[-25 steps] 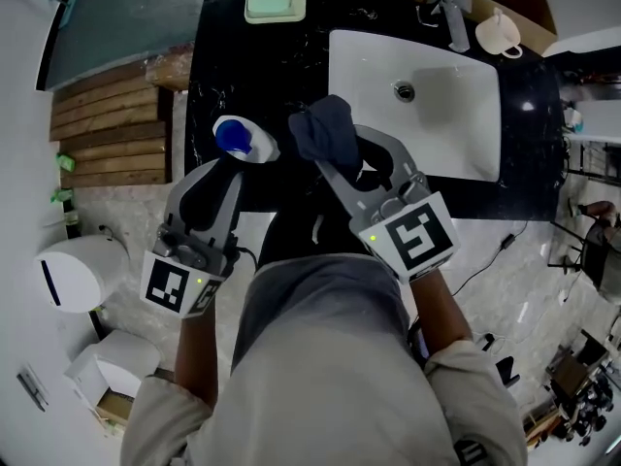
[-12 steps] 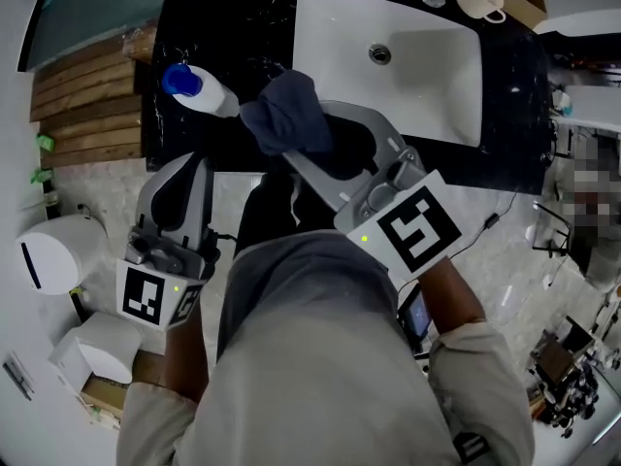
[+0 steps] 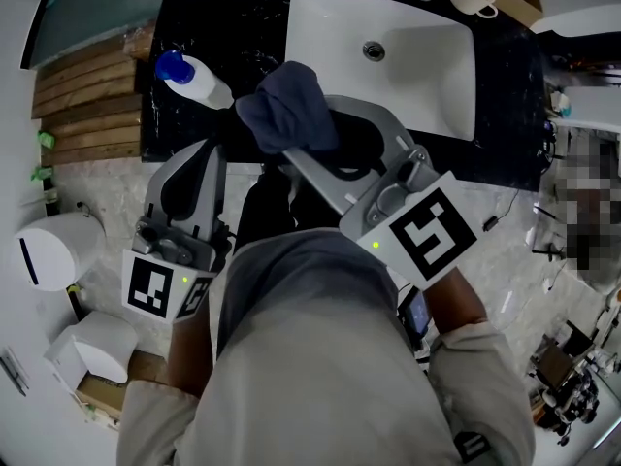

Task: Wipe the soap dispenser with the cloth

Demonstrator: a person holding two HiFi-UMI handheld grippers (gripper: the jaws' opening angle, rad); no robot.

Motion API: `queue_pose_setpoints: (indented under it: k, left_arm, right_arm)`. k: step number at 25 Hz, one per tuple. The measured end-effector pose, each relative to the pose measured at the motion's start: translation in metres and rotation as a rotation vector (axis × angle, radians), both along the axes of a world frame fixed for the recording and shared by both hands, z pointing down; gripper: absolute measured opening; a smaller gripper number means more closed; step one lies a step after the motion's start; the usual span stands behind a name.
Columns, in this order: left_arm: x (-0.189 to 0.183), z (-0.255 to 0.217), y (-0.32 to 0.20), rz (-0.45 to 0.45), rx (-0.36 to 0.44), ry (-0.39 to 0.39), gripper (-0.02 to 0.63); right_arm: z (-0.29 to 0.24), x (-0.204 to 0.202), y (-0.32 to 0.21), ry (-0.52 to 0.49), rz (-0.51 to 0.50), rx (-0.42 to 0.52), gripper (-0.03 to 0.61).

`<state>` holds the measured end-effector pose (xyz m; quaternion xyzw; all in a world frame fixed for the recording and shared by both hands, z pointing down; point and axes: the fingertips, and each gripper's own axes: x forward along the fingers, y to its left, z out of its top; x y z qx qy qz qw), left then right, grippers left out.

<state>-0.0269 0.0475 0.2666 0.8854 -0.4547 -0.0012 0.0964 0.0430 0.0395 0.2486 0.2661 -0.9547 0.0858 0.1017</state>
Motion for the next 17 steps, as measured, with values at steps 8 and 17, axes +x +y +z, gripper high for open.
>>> queue_pose_setpoints:
  k: [8, 17]
  left_arm:
    - [0.012, -0.016, 0.001, -0.022, 0.039, 0.009, 0.006]
    - [0.020, -0.029, 0.015, -0.047, 0.050, 0.032, 0.006]
  right_arm:
    - [-0.018, 0.008, 0.008, -0.035, 0.012, 0.048, 0.112]
    - [-0.021, 0.013, 0.031, -0.038, 0.004, 0.045, 0.112]
